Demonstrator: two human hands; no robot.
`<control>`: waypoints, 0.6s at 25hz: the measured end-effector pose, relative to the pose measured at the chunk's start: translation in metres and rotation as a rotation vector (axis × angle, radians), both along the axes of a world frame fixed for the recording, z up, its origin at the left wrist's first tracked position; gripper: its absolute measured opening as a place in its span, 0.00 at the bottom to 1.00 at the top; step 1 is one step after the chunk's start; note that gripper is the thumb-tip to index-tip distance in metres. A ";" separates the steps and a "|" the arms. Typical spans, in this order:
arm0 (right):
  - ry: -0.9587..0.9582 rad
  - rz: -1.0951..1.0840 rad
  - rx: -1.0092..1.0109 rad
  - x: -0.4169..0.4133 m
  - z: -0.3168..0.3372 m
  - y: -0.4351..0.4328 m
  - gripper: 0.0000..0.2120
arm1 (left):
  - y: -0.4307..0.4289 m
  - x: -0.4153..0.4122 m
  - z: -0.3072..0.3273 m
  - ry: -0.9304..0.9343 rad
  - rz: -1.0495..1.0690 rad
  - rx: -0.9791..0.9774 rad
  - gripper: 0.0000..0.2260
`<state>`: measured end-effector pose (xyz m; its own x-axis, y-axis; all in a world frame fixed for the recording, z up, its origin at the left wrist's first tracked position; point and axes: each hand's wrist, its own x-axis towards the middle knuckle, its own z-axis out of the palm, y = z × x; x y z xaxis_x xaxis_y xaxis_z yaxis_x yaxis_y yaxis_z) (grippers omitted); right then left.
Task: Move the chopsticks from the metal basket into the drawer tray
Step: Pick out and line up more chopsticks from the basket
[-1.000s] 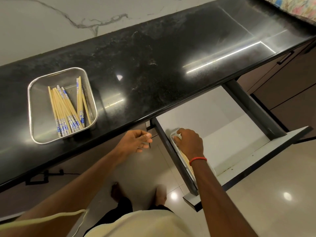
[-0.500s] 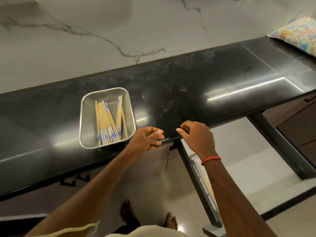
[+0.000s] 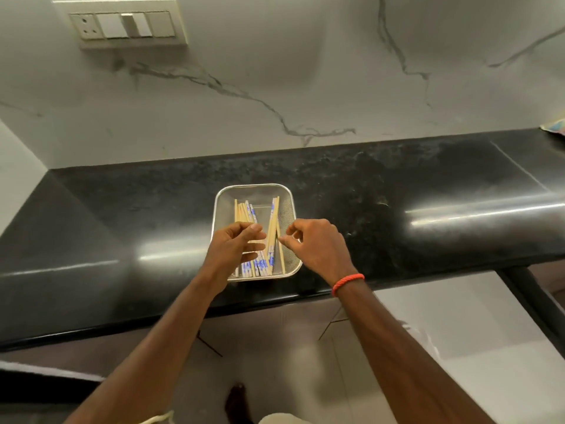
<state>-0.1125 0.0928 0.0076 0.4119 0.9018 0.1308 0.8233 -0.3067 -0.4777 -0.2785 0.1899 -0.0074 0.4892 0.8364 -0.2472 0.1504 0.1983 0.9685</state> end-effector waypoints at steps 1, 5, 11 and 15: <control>0.009 0.010 -0.023 -0.007 -0.001 0.010 0.15 | 0.008 -0.008 0.000 -0.002 0.026 -0.011 0.10; 0.052 0.019 -0.118 -0.029 -0.016 0.046 0.15 | 0.036 -0.033 0.001 -0.001 0.075 -0.029 0.10; 0.096 -0.058 -0.238 -0.045 -0.056 0.092 0.18 | 0.082 -0.053 -0.005 -0.024 0.067 -0.060 0.09; 0.043 -0.096 -0.281 -0.054 -0.075 0.112 0.12 | 0.107 -0.054 -0.011 -0.013 0.039 -0.095 0.09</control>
<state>-0.1664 0.2044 -0.0678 0.4972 0.8566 -0.1376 0.7647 -0.5077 -0.3969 -0.3328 0.2969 -0.0185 0.4602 0.8280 -0.3204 0.1286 0.2949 0.9468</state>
